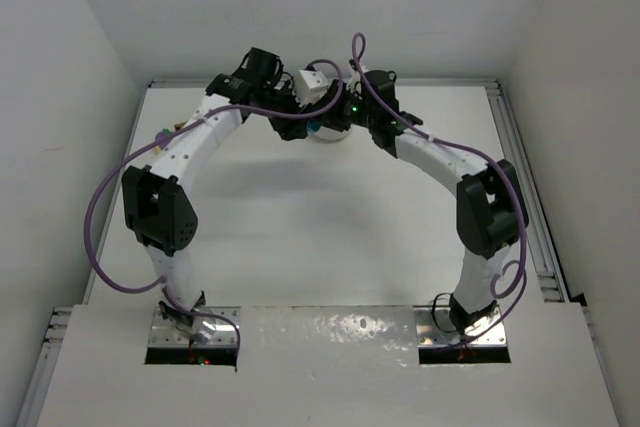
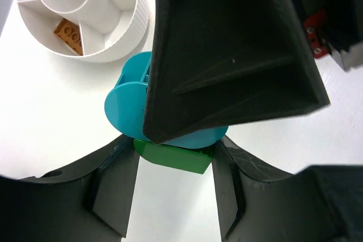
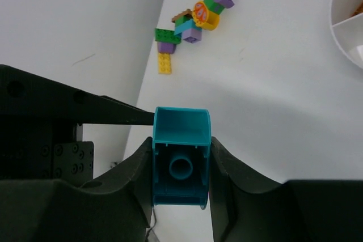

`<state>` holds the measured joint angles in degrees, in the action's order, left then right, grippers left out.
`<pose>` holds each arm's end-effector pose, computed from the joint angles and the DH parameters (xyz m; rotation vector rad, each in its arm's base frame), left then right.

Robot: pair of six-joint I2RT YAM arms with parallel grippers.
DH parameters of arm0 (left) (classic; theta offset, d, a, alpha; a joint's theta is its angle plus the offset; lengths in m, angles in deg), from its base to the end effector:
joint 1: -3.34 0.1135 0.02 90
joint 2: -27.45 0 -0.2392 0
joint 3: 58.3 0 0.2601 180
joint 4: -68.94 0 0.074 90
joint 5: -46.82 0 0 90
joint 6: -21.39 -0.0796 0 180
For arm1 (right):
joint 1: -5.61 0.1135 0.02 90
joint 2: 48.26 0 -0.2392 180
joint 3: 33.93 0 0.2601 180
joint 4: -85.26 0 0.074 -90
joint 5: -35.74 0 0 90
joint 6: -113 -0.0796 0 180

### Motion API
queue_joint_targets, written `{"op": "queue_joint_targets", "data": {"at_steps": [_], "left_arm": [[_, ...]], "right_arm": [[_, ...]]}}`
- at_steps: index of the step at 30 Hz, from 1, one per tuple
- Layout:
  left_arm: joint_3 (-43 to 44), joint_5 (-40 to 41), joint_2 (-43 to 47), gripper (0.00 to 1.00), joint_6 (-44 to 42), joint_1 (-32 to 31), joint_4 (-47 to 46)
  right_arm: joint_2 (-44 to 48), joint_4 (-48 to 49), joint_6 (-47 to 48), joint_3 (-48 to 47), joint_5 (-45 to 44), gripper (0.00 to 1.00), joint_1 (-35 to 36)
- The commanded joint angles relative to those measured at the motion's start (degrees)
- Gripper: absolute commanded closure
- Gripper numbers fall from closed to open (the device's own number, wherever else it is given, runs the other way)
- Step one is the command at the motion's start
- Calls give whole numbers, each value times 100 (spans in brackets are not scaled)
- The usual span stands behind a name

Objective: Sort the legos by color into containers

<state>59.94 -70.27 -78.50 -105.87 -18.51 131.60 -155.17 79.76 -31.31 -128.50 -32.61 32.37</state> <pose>0.3877 -0.1945 0.2873 1.3435 1.9537 -0.4498 0.4194 0.2444 0.2414 0.2123 2.0743 1.2781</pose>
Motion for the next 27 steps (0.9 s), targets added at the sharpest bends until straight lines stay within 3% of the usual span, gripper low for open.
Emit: {"op": "queue_joint_targets", "data": {"at_steps": [1,5,13,18,20,27], "left_arm": [[-311,457,207,100,367,-48,-159],[-646,679,250,100,623,-4,-186],[-603,1030,268,100,1299,31,-476],[-348,1153,171,100,2421,539,-511],[-322,1171,171,100,2828,734,-537],[-488,1479,285,100,2961,866,-581]], "right_arm": [[389,-298,718,-191,-677,100,-13],[698,-555,1263,-261,-1741,100,-162],[716,-879,1326,-480,-2453,100,-497],[217,-1574,1528,-1113,-4314,100,-497],[-12,-1531,1572,-1184,-4633,100,-497],[-698,-1347,1449,-1439,-4705,100,-418]]}}
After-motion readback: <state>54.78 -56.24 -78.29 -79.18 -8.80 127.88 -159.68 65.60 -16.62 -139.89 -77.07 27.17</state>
